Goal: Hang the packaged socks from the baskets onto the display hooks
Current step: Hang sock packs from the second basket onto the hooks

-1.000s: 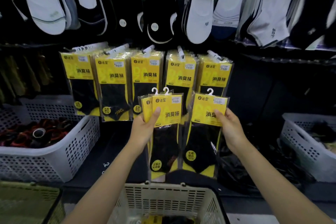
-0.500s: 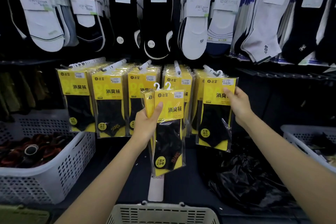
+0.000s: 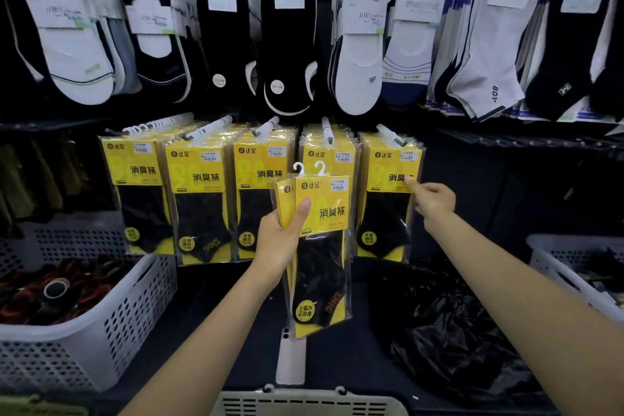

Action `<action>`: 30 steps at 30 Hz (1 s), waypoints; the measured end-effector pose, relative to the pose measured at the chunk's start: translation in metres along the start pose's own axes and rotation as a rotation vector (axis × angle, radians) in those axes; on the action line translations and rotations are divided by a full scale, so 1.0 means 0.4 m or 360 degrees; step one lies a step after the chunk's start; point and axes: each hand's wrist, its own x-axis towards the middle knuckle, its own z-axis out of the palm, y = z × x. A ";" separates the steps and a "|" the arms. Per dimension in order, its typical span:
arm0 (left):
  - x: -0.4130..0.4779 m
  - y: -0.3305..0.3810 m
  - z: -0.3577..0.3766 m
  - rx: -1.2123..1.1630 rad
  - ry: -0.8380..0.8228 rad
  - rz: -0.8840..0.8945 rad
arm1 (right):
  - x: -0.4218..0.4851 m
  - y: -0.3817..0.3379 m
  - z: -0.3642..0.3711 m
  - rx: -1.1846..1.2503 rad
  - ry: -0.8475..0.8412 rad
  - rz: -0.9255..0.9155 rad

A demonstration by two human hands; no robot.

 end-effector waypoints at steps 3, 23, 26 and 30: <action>-0.003 -0.006 0.002 -0.0011 0.0004 -0.0020 | -0.027 0.028 -0.009 -0.0011 0.0168 -0.0004; -0.032 -0.001 0.042 -0.0130 0.0012 -0.0161 | -0.287 0.044 -0.019 0.0361 -0.0753 -0.0207; -0.023 0.003 0.026 -0.0100 0.0047 -0.0118 | -0.255 0.051 -0.044 0.0294 -0.0643 -0.0210; -0.009 0.008 0.011 -0.0093 0.0040 -0.0093 | -0.192 0.025 -0.084 0.0275 -0.0434 -0.0251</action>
